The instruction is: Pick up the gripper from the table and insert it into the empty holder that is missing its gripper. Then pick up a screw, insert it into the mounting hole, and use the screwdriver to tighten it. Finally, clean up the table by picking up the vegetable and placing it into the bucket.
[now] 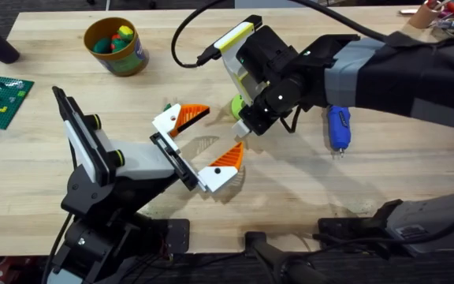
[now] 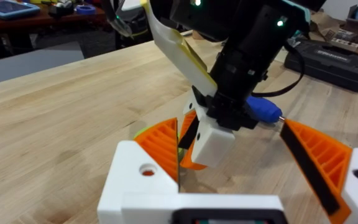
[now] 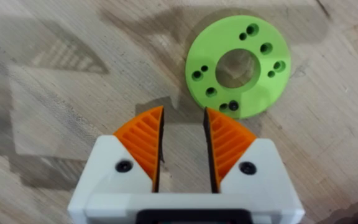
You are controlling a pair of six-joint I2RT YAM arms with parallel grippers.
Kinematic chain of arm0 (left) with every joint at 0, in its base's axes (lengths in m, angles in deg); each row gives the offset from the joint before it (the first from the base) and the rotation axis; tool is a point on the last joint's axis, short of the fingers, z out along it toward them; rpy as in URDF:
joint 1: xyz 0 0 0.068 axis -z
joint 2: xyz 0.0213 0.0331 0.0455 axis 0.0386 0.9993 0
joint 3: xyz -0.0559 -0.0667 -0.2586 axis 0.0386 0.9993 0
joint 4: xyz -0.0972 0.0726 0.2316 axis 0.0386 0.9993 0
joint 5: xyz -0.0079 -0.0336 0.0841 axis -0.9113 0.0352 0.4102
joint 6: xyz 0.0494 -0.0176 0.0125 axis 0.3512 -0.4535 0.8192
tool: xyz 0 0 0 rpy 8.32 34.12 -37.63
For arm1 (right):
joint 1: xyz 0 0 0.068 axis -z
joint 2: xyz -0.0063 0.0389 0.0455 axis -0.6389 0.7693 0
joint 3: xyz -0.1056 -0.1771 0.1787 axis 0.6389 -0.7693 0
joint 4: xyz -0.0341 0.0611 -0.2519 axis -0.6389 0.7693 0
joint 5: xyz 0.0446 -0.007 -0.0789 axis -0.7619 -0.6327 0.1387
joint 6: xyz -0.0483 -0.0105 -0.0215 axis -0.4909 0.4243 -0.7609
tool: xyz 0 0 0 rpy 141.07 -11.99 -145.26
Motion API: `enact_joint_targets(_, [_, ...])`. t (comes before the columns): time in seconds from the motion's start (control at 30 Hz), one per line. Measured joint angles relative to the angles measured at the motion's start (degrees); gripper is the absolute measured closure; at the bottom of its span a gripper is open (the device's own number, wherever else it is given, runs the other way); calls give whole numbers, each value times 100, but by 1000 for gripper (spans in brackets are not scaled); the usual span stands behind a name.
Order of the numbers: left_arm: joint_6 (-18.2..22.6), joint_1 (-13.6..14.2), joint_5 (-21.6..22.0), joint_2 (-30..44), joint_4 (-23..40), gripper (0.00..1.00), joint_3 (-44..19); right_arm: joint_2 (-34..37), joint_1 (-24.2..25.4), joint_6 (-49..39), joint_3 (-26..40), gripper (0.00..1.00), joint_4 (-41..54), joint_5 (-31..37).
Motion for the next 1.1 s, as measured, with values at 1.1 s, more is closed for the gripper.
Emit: enact_joint_targets(1.1, [0,0,4,2,-2,11,0,3,610,-879,1471,597,1527,-24])
